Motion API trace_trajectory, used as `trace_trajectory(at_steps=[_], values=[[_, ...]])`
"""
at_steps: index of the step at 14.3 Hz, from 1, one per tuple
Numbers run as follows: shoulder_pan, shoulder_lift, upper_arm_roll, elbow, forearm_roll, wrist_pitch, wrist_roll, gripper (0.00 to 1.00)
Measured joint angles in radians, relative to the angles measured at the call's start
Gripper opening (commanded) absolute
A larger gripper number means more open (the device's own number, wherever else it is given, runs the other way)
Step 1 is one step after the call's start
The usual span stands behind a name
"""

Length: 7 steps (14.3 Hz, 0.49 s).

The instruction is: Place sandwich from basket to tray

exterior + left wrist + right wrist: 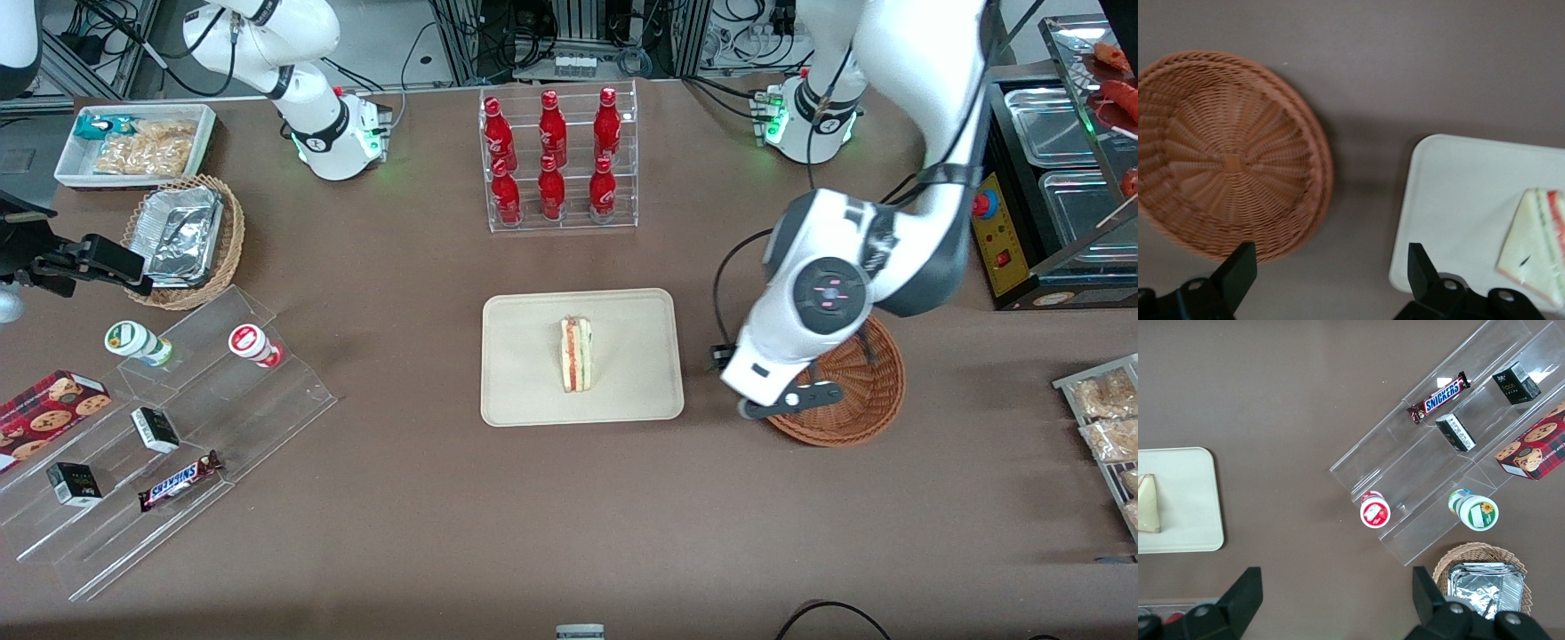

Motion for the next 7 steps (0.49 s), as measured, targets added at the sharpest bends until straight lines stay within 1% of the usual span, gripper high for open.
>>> trace_trajectory(at_steps=[5, 7], values=[[0.133, -0.121, 0.0, -0.022, -0.01, -0.143, 0.212, 1.0], [0.185, -0.172, -0.014, -0.024, -0.01, -0.194, 0.289, 1.0]])
